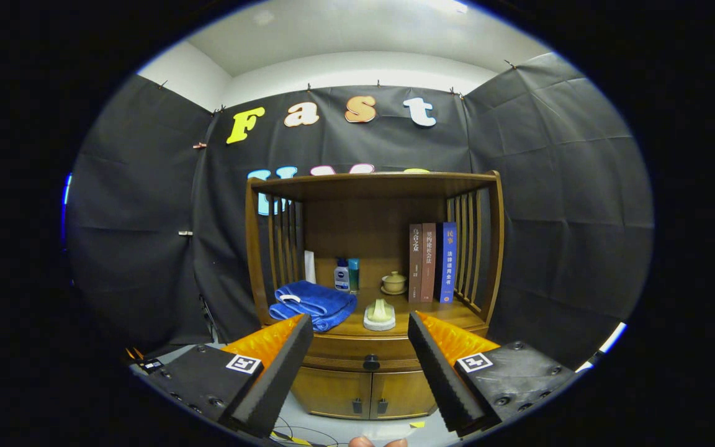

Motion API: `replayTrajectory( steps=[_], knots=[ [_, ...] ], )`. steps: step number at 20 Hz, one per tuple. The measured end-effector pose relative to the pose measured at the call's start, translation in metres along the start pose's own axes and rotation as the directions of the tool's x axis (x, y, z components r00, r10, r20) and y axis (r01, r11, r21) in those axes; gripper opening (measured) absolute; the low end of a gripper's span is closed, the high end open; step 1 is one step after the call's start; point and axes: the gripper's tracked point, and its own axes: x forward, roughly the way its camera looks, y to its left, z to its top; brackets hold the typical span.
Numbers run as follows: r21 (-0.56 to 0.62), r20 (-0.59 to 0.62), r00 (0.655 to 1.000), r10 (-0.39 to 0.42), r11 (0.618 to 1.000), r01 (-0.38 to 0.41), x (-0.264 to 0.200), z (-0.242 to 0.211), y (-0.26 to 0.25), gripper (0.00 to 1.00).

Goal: Pull open the drawer, take out the items inside it, and place them on the countertop above the cabinet.

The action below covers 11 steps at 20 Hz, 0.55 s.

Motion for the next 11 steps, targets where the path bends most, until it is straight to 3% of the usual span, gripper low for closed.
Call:
replayTrajectory(
  steps=[11],
  knots=[
    [0.001, -0.003, 1.0, 0.018, 1.0, -0.018, -0.0079, 0.0013, 0.0061, 0.99]
  ],
)
